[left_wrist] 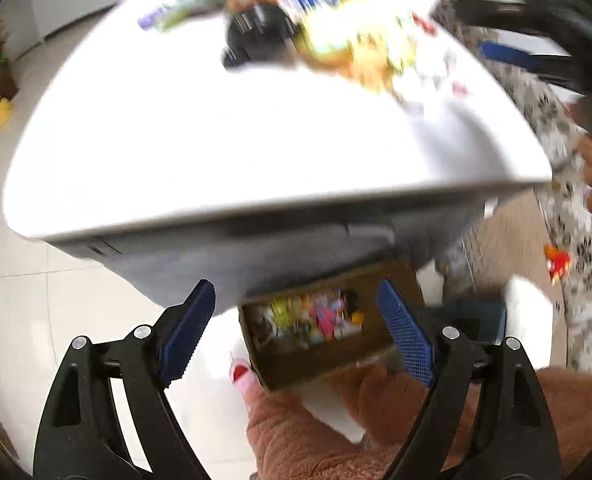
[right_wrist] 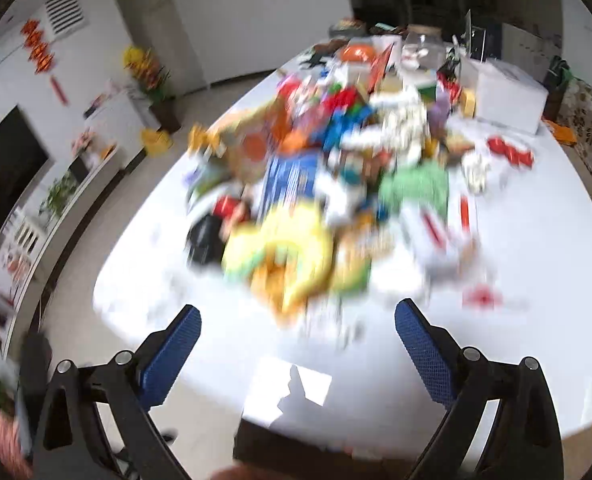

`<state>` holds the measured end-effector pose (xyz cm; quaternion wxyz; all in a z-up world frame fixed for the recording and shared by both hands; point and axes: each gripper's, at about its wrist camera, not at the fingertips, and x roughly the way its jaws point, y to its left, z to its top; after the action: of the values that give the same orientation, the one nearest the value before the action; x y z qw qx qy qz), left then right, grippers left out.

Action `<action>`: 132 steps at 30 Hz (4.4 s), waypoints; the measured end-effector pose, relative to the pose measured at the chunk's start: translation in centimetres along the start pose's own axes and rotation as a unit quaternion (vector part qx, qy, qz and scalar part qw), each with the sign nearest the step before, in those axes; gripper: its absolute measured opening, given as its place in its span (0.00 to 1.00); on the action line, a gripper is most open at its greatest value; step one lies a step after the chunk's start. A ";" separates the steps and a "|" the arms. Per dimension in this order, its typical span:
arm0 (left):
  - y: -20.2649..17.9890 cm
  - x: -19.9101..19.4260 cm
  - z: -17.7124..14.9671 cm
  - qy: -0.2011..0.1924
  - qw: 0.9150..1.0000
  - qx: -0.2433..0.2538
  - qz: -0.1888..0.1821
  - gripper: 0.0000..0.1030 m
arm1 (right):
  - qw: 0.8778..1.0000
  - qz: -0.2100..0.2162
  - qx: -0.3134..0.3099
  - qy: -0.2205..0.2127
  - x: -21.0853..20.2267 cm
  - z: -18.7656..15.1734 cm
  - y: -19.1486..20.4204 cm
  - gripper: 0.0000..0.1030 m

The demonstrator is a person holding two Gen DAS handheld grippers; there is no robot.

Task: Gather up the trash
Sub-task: 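Lower both tools over the cardboard box and open them to drop the items, then grasp the yellow toy with the right tool while the left tool grasps the black-haired doll, then carry both items over the cardboard box and open both tools, then grasp the yellow plastic piece with the left tool while the right tool grasps white crumpled tissue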

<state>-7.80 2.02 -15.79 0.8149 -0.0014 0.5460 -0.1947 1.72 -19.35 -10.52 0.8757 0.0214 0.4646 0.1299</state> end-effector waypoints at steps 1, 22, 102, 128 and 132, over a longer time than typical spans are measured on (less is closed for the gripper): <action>0.3 -0.6 0.4 -0.010 1.000 -0.006 0.000 0.79 | 1.000 -0.005 -0.008 0.001 1.1 1.3 0.2 0.93; 4.4 -2.9 0.9 -0.048 0.996 -0.076 0.024 0.79 | 0.983 0.102 -0.018 0.151 7.4 7.1 -1.8 0.44; -5.3 0.1 6.1 -0.038 0.997 0.062 -0.004 0.78 | 0.989 -0.035 0.110 0.097 -4.0 -12.6 -9.0 0.78; -1.2 0.1 9.0 -0.033 0.998 0.019 -0.040 0.38 | 0.997 -0.021 0.046 0.050 -0.7 -4.7 -2.4 0.78; 1.1 -1.5 6.7 -0.032 0.999 -0.003 -0.026 0.38 | 0.997 -0.024 0.015 0.065 3.1 -2.6 -0.4 0.66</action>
<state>-1.97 2.06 -11.97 0.8266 -0.0250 0.5199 -0.2141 1.34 -19.17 -14.53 0.8458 0.0147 0.5231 0.1035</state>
